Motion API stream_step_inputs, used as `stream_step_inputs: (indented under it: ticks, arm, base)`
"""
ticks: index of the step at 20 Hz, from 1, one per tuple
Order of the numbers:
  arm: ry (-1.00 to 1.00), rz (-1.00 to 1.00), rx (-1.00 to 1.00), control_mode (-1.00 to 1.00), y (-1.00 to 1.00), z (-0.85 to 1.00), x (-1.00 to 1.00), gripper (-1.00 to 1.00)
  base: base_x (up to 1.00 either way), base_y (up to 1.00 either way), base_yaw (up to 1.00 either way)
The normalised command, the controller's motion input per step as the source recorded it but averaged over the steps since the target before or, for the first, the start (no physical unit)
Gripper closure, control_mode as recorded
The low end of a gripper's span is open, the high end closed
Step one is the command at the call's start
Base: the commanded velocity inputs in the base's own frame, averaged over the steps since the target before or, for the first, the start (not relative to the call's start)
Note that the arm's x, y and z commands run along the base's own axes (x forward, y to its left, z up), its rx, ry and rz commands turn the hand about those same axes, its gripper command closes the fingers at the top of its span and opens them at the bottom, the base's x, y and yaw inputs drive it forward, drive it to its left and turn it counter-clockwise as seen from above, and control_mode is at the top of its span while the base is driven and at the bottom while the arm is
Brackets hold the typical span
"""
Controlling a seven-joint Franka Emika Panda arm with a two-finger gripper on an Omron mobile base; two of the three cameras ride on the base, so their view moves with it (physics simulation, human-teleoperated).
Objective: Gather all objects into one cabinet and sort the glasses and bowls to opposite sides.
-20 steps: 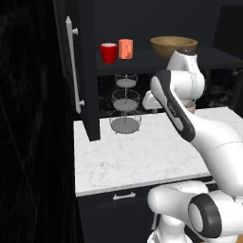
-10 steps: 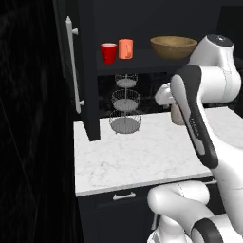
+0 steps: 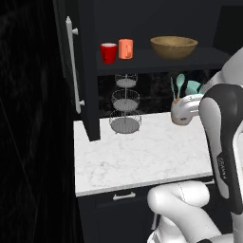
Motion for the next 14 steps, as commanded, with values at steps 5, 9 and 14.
stream_step_inputs:
  ticks: [5, 9, 14]
  arm:
    - [0.02, 0.00, -0.03, -1.00, 0.00, -0.17, -0.17, -1.00]
    - [0.00, 0.00, 0.00, 1.00, 0.00, 0.00, 0.00, -1.00]
    - [0.00, 0.00, 0.00, 1.00, 0.00, 0.00, 0.00, -1.00]
  base:
    - [0.00, 0.00, 0.00]
    - [0.00, 0.00, 0.00]
    - [-0.50, -0.03, -0.07]
